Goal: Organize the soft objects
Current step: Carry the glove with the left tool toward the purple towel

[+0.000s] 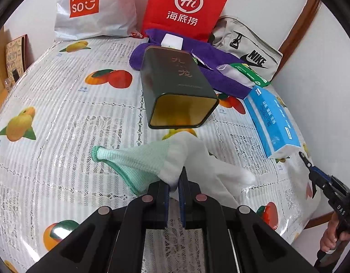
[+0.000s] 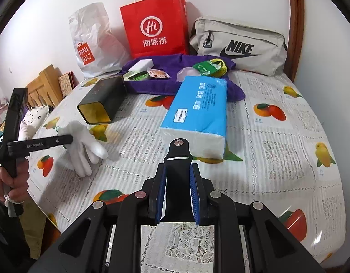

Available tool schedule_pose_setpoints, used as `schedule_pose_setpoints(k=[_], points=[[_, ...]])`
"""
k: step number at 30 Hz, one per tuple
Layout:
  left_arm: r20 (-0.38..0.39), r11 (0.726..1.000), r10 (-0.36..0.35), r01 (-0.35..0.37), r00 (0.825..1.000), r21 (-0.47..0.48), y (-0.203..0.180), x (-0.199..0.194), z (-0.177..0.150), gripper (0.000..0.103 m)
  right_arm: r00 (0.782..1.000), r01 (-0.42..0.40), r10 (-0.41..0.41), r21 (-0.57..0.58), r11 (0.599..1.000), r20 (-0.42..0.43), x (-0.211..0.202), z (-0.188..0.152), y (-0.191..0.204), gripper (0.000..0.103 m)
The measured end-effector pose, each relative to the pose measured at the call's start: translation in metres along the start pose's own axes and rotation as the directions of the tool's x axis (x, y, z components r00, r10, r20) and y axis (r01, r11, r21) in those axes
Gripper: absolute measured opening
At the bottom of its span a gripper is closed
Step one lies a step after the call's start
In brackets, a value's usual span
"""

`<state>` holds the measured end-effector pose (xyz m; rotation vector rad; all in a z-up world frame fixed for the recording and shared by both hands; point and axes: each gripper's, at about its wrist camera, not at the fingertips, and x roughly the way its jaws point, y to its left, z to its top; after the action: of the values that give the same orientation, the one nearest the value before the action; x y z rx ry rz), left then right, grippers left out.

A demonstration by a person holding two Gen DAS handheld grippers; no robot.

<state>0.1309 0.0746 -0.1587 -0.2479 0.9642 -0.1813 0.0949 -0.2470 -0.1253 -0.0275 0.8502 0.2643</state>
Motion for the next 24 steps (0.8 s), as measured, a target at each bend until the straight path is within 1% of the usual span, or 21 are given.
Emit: schedule_pose_setpoints(k=[2, 5, 8, 17, 24], points=[[0.006, 1.0, -0.011, 0.011, 1.0, -0.001, -0.001, -0.004, 0.002, 0.008, 1.0, 0.0, 0.0, 0.0, 1.0, 0.004, -0.001, 0.003, 0.0, 0.021], [0.021, 0.999, -0.047, 0.047, 0.999, -0.004, -0.003, -0.013, 0.009, 0.008, 1.0, -0.001, 0.001, 0.004, 1.0, 0.008, -0.002, 0.007, -0.002, 0.021], [0.037, 0.998, -0.066, 0.066, 0.997, -0.004, -0.004, -0.021, 0.018, 0.008, 0.999, -0.027, 0.027, 0.004, 1.0, 0.019, -0.005, 0.014, -0.001, 0.021], [0.101, 0.996, -0.091, 0.089, 0.991, 0.027, -0.018, -0.05, 0.05, 0.008, 0.998, -0.043, 0.044, -0.015, 0.999, 0.052, -0.01, 0.045, -0.003, 0.021], [0.14, 0.994, -0.104, 0.098, 0.985, 0.049, -0.027, -0.063, 0.08, 0.007, 0.996, -0.039, 0.041, -0.026, 0.999, 0.073, -0.003, 0.073, -0.009, 0.021]])
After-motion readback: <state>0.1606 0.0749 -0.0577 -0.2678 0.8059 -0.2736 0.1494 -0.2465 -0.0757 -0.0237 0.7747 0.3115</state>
